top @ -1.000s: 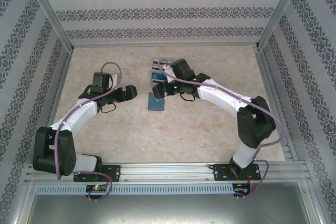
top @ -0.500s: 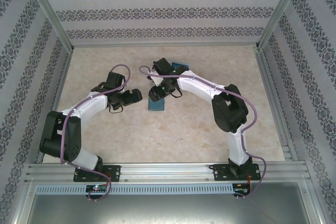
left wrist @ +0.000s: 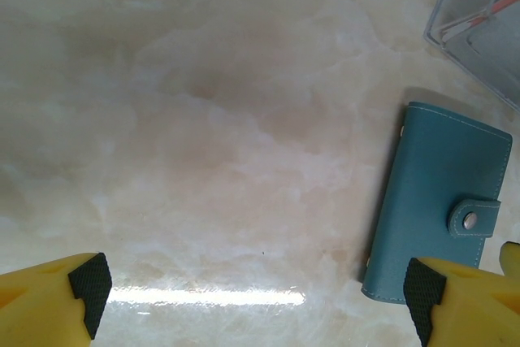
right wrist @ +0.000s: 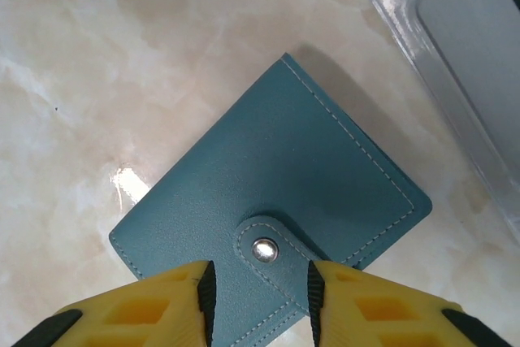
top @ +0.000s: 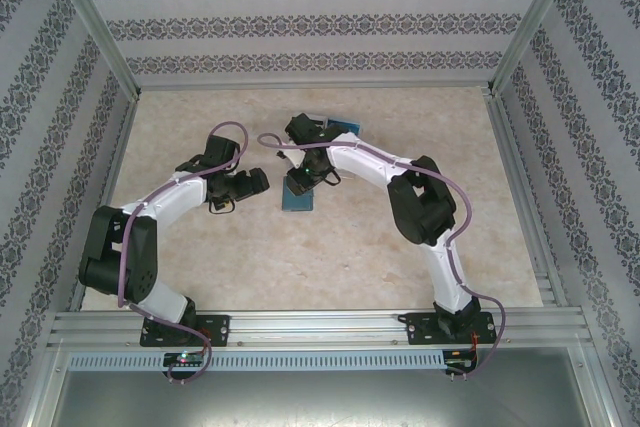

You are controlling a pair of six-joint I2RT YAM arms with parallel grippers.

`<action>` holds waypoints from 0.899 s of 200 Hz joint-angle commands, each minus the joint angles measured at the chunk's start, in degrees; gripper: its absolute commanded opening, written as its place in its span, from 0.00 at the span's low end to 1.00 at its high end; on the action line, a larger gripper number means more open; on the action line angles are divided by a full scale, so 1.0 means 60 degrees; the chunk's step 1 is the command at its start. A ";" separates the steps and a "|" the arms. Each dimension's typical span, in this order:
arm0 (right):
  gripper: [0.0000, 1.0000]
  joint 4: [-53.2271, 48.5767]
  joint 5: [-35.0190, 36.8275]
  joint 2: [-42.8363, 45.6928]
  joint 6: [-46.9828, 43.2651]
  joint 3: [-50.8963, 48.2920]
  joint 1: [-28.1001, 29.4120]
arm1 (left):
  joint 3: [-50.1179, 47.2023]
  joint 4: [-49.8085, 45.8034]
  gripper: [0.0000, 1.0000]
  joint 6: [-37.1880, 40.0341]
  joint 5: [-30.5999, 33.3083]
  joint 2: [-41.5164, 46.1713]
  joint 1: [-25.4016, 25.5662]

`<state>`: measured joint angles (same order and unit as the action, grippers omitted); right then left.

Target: Put the credit cards into the card holder

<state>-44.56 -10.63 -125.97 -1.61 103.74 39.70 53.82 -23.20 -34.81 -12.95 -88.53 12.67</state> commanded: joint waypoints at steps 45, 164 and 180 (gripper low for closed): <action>0.38 -0.0663 0.0288 -0.0567 -0.0413 0.0572 0.0231 | 0.0335 -0.0254 0.95 0.0026 0.0084 -0.0240 -0.0002; 0.40 -0.0793 0.1179 -0.1080 -0.0210 0.0198 0.0569 | 0.0656 -0.0210 0.94 0.0132 -0.0132 -0.0751 -0.0003; 0.32 -0.0627 0.1162 -0.1052 -0.0074 -0.0001 0.0477 | 0.0741 -0.0265 0.94 0.0190 -0.0186 -0.0787 -0.0009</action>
<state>-47.35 -5.52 -130.02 -3.11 105.78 42.81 56.45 -23.59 -34.76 -13.32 -92.60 12.64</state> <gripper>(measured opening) 0.376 0.939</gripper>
